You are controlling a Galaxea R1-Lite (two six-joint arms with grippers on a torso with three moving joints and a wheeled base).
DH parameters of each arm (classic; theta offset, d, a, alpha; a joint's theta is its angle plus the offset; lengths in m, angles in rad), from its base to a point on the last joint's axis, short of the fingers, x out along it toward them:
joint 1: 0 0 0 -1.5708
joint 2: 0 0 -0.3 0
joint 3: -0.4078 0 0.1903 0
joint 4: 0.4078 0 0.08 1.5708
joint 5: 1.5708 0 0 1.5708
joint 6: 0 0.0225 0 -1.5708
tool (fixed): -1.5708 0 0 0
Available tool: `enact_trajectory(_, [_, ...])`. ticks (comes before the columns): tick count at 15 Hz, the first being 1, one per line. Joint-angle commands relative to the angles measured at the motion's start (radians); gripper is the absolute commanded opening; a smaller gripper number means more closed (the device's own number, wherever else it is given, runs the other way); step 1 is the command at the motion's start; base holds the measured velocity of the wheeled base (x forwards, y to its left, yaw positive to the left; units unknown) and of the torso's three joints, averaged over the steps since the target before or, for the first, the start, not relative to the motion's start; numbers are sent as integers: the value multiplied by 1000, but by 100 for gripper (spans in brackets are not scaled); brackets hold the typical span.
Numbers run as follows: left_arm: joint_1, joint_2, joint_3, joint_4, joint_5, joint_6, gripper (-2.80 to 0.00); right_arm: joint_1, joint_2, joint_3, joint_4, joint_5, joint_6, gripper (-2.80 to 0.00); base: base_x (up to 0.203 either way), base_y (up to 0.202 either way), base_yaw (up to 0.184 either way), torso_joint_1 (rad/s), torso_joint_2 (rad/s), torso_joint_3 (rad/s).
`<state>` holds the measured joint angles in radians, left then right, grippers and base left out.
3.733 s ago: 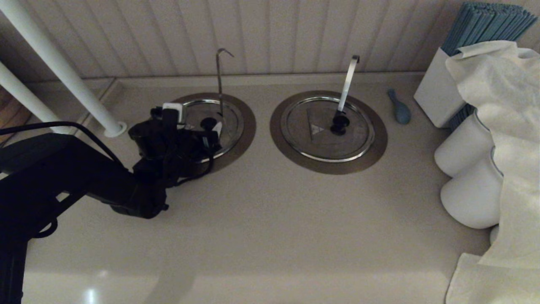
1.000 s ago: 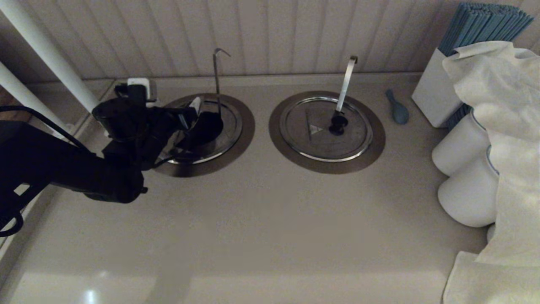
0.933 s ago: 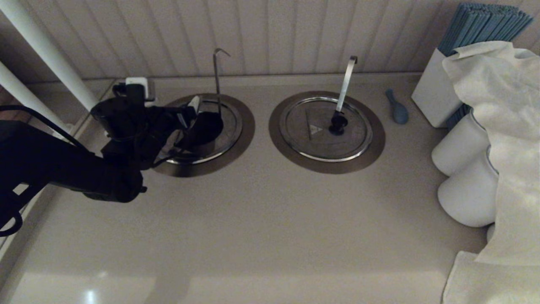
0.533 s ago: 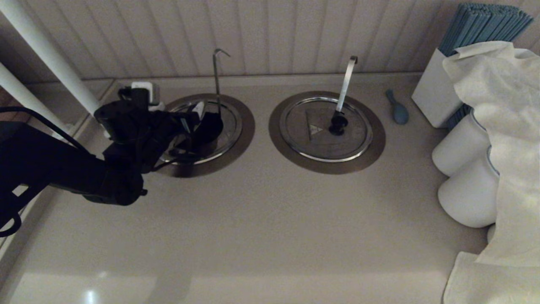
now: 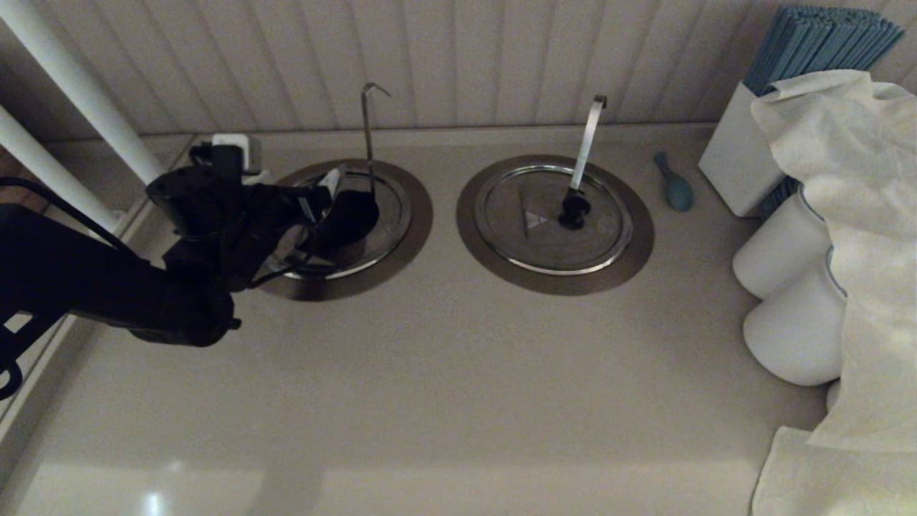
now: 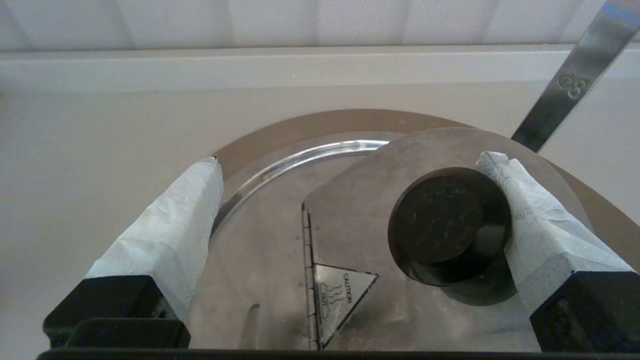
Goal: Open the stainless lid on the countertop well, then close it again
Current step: Open the lid
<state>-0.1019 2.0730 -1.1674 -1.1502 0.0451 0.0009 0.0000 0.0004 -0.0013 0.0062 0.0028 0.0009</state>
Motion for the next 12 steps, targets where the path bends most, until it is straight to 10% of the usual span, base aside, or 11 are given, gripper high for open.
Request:
enact_trajectory(1, [11, -4, -3, -6, 2, 1, 0, 0, 1, 0, 0, 0, -1, -280, 0, 0, 0, 0, 0, 0])
enact_trajectory(12, [86, -56, -16, 53, -39, -9, 0, 0, 0, 1, 0, 0, 0, -280, 0, 0, 0, 0, 0, 0])
